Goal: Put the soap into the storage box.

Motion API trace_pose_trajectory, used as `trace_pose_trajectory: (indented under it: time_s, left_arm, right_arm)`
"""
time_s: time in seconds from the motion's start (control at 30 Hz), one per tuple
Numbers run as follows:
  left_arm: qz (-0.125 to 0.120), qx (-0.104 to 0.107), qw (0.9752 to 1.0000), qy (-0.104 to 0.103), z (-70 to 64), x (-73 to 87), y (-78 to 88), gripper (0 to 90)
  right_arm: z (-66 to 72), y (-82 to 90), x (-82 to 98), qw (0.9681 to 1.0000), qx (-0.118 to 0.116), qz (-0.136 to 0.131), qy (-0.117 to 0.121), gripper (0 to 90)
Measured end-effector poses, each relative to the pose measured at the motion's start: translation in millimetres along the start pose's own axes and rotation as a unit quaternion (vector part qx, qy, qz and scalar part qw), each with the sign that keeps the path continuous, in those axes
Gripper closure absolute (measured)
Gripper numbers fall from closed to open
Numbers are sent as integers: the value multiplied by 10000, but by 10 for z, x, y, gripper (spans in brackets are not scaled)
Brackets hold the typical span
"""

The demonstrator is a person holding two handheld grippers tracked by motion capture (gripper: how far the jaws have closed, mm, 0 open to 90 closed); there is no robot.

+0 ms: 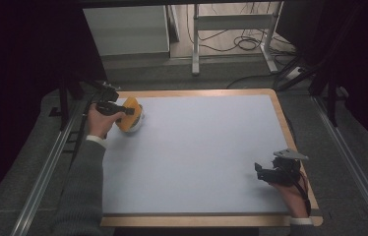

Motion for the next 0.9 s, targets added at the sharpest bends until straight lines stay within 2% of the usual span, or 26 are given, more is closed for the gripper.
trace_pose_trajectory:
  time_s: [0.53, 0.9]
  left_arm:
    - [-192, -159, 9992, 326, 238, -89, -31, 613]
    - [-259, -224, 9984, 444, 337, -125, -102, 613]
  right_arm:
    - [-25, -8, 9, 10000, 29, 17, -34, 68]
    - [-30, -30, 25, 10000, 34, 68, -34, 68]
Point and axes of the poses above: each handheld gripper's, and its own axes: y roughly backward along the jaws, x roughly out of its underside, z roughly to its left, the point moved 7 cm from there along -y, roughly forward along the jaws, and after that the axes turned 10 degrees about x, right-handed, at the moved point
